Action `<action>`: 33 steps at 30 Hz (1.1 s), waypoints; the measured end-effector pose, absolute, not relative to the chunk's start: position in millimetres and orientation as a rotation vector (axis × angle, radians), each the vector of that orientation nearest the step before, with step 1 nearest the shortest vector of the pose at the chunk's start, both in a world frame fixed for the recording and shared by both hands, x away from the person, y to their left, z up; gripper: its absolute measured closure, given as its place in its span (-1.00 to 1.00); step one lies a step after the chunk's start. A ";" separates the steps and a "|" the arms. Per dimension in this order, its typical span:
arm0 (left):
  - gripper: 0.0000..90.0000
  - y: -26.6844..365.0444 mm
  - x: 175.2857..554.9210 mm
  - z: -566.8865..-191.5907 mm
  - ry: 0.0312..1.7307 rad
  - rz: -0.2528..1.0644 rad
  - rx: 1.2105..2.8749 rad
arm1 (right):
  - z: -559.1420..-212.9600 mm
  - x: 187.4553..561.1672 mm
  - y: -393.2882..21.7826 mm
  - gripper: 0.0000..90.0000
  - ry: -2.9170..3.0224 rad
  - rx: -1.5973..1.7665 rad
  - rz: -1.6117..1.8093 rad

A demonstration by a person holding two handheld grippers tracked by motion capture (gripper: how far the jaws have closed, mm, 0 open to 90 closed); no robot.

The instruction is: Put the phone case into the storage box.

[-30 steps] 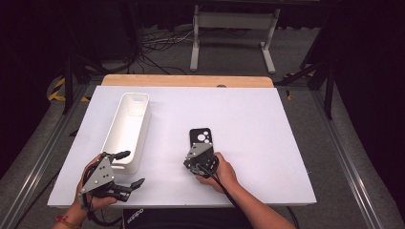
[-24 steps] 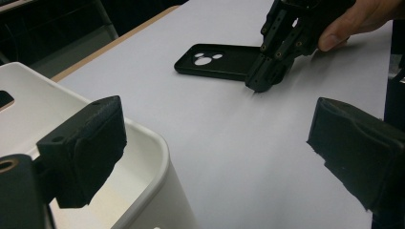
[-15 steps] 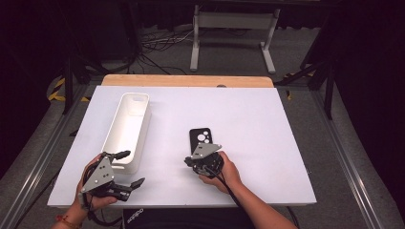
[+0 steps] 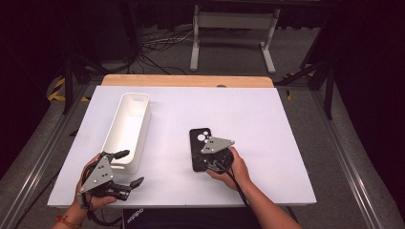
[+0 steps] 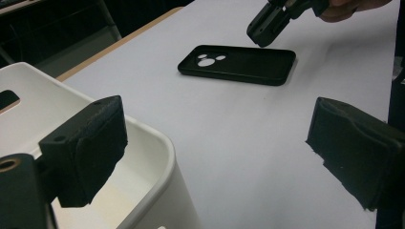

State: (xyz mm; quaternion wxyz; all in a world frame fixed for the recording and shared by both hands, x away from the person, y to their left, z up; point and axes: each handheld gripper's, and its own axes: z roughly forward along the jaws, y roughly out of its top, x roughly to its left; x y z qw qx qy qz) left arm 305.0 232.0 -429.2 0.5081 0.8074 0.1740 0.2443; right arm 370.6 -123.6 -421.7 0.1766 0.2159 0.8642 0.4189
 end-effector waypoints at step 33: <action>-0.84 233.6 305.8 -428.1 0.429 0.595 1.938 | -395.2 416.5 -166.4 -0.76 2.339 0.973 1.107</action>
